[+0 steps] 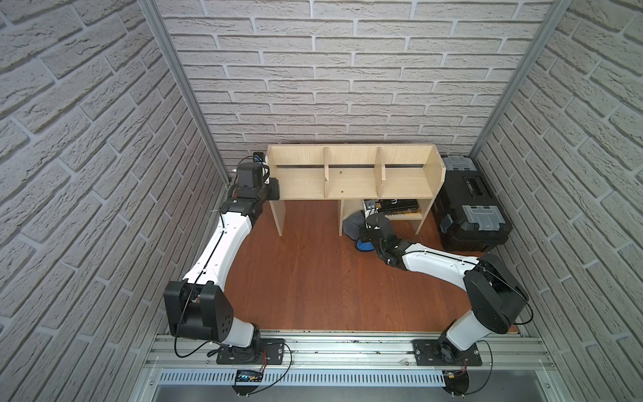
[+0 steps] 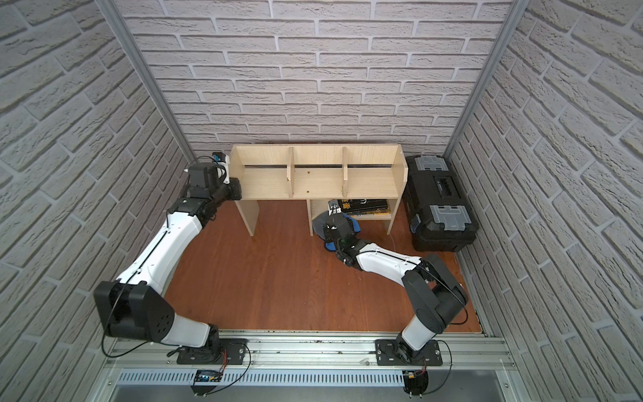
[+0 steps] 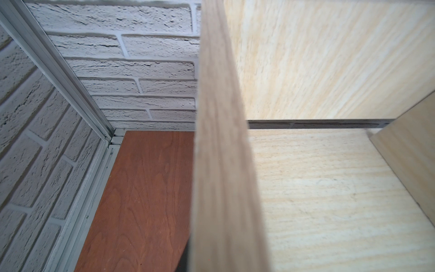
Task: Wipe the bookshelf clean with a cloth
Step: Wipe the dust from the shelf.
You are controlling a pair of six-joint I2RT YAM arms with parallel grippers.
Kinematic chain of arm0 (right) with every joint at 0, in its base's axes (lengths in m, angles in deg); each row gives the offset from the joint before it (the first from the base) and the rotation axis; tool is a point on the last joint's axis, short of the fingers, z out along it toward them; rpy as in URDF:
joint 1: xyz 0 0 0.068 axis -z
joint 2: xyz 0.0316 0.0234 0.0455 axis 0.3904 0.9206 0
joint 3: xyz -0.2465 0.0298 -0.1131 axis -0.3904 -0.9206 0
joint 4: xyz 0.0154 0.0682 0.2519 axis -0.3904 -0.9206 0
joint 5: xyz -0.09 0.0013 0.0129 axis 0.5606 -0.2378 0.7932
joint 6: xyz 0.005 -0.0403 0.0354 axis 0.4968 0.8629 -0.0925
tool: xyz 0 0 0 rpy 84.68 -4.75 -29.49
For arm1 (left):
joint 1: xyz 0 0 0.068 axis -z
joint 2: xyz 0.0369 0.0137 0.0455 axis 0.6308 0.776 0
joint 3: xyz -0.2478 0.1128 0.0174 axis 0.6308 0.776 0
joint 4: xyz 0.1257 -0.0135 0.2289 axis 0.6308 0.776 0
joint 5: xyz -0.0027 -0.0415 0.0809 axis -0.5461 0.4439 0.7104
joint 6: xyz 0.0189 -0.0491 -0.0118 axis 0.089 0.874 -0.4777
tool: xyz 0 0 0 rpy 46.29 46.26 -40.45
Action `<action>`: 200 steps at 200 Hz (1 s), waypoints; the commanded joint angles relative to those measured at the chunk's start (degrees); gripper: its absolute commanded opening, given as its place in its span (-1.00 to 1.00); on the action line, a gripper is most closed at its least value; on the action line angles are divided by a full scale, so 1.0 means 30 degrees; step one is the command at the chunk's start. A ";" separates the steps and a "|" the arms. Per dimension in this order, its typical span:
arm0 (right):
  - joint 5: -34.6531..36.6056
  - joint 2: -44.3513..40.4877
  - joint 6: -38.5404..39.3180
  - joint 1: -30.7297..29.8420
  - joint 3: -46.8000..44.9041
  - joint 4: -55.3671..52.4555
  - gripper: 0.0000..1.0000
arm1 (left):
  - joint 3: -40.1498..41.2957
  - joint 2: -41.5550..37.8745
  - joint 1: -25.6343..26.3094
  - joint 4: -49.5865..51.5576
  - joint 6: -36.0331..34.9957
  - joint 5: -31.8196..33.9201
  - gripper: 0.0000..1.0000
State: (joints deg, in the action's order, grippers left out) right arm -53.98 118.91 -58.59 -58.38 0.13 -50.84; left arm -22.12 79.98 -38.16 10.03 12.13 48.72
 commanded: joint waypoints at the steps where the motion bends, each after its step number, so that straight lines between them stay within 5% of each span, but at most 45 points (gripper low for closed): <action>1: 0.0449 0.0335 -0.0716 -0.0136 0.0399 0.0721 -0.95 | 0.0444 0.0136 -0.0598 -0.0580 0.0339 -0.0863 -1.00; 39: 0.1132 -0.0173 -0.0702 0.0989 -0.0832 0.1300 -0.95 | 0.0513 0.0419 -0.1403 -0.0645 0.0951 -0.1056 -1.00; 95: -0.0107 -0.3430 -0.2510 0.5773 -0.3676 0.0741 -0.95 | 0.0417 0.0712 -0.1697 -0.0732 0.1374 -0.1966 -1.00; 139: 0.3041 -0.5372 -0.1343 0.6282 -0.3452 -0.0998 -0.95 | 0.0357 0.0658 -0.1412 -0.0611 0.1068 -0.1759 -1.00; 200: 0.4505 -0.7913 0.1295 0.6961 -0.0338 -0.3146 -0.95 | 0.0326 0.0769 -0.0972 -0.0524 0.1100 -0.1572 -1.00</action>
State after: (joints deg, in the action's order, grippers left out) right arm -43.84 96.84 -58.93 -38.29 -6.73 -59.49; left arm -21.97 80.87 -40.15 8.07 11.02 45.49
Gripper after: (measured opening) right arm 0.083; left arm 0.165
